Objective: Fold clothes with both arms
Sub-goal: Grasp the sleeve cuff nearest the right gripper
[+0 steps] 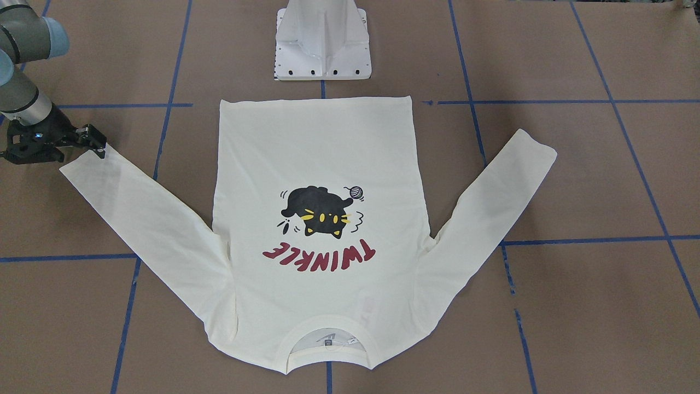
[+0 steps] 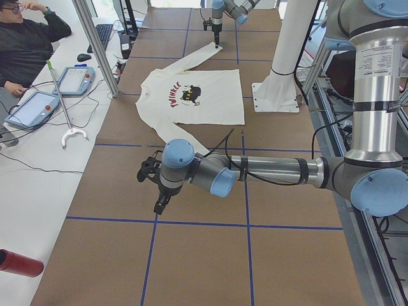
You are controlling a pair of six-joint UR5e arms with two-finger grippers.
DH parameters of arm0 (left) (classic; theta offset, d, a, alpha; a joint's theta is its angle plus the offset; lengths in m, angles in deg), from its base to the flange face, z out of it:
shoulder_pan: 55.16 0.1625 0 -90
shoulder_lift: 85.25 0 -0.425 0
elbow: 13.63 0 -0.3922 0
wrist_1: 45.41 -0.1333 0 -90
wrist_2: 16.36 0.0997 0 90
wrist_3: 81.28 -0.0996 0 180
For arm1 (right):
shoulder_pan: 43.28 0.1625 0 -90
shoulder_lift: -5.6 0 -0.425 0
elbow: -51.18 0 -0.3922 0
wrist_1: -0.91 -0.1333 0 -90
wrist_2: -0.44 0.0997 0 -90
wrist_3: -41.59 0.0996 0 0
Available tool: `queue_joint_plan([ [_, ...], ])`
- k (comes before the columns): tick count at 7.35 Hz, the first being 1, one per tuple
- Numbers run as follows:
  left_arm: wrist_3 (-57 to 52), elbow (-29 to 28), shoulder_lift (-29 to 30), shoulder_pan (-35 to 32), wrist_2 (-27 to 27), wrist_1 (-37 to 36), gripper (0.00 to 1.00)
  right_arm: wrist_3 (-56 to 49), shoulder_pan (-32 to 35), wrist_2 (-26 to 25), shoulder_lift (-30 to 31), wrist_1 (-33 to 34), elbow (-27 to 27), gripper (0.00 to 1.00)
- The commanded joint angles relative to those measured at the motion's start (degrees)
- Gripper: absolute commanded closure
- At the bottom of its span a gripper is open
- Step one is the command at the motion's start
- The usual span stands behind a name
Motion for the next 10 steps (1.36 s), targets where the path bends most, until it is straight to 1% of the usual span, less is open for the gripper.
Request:
queue_joint_plan([
  [1,0.00,-0.04,-0.09,0.00,-0.05,0.00,0.00,0.00,0.30,0.24,0.07,0.09,0.14,0.43],
  [3,0.00,-0.04,0.00,0.00,-0.05,0.00,0.00,0.00,0.30,0.24,0.15,0.09,0.14,0.43],
  [4,0.00,-0.04,0.00,0.00,-0.05,0.00,0.00,0.00,0.30,0.24,0.24,0.17,0.14,0.40],
  [5,0.00,-0.04,0.00,0.00,-0.05,0.00,0.00,0.00,0.30,0.33,0.15,0.18,0.14,0.34],
  [6,0.00,-0.04,0.00,0.09,-0.05,0.00,0.00,0.00,0.39,0.33,0.15,0.18,0.05,0.24],
  [7,0.00,-0.04,0.00,0.00,-0.05,0.00,0.00,0.00,0.30,0.33,0.24,0.26,0.22,0.17],
  [10,0.09,0.05,0.00,0.00,-0.05,0.00,0.00,0.00,0.21,0.24,0.24,0.26,0.75,0.16],
])
